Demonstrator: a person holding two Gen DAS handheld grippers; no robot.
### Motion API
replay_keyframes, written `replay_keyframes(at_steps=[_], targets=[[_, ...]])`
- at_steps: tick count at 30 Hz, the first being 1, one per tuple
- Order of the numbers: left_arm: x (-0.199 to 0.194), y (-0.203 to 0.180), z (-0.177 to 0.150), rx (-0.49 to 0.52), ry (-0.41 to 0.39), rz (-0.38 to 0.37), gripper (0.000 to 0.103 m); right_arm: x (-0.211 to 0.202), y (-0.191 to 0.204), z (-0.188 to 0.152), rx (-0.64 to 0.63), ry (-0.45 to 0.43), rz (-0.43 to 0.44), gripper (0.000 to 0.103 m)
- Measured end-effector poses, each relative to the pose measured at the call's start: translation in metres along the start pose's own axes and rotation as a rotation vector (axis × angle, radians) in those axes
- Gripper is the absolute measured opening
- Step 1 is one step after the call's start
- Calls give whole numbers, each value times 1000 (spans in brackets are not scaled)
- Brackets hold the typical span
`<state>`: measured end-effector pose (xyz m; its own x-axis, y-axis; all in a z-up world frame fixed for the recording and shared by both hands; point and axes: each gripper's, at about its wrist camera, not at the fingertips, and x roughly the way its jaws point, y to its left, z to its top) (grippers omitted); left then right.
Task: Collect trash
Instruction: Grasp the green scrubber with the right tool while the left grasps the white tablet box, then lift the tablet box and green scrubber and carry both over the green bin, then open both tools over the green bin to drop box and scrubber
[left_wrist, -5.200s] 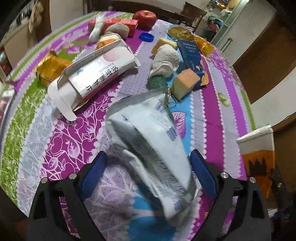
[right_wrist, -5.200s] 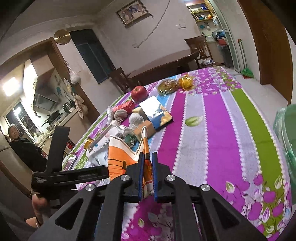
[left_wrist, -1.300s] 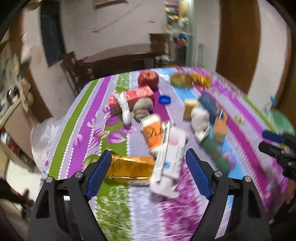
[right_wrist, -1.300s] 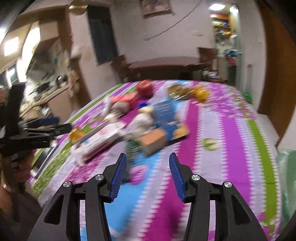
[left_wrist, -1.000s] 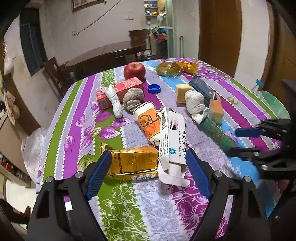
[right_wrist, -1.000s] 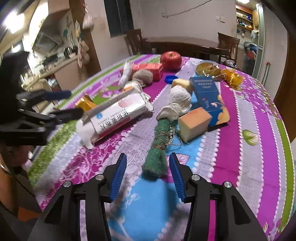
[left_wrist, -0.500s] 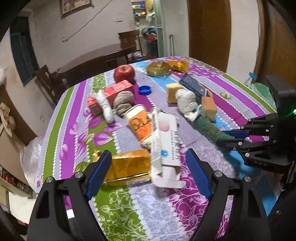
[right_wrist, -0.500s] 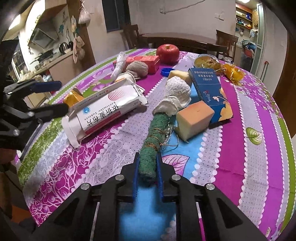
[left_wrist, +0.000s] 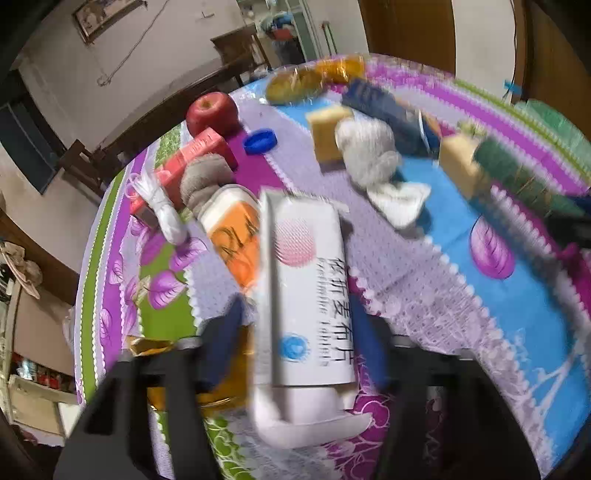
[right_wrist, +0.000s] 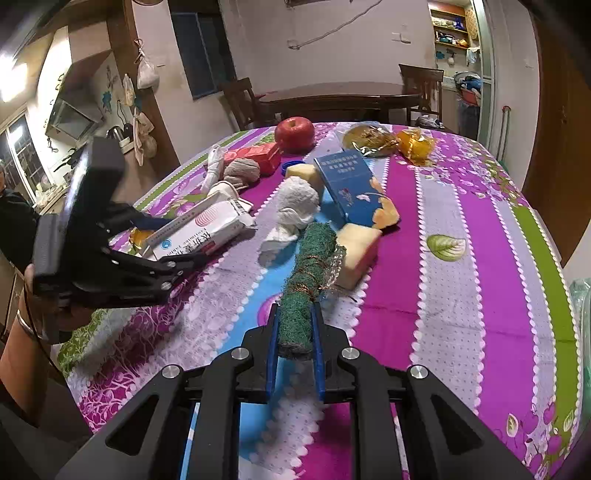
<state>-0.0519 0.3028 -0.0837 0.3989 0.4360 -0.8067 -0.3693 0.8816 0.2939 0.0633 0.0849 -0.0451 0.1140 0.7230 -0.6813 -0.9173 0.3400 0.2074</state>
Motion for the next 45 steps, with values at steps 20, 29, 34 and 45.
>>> replay_keyframes(at_steps=[20, 29, 34, 45], targets=[[-118, -117, 159, 19, -293, -114, 39, -186, -131, 33, 116, -267, -258, 16], [-112, -268, 232, 215, -363, -173, 39, -261, -257, 12, 285, -202, -494, 16], [-99, -325, 250, 297, -347, -205, 39, -278, -319, -15, 382, -140, -560, 16], [-46, -394, 267, 424, -181, -345, 40, -251, -393, -69, 511, 12, -541, 17]])
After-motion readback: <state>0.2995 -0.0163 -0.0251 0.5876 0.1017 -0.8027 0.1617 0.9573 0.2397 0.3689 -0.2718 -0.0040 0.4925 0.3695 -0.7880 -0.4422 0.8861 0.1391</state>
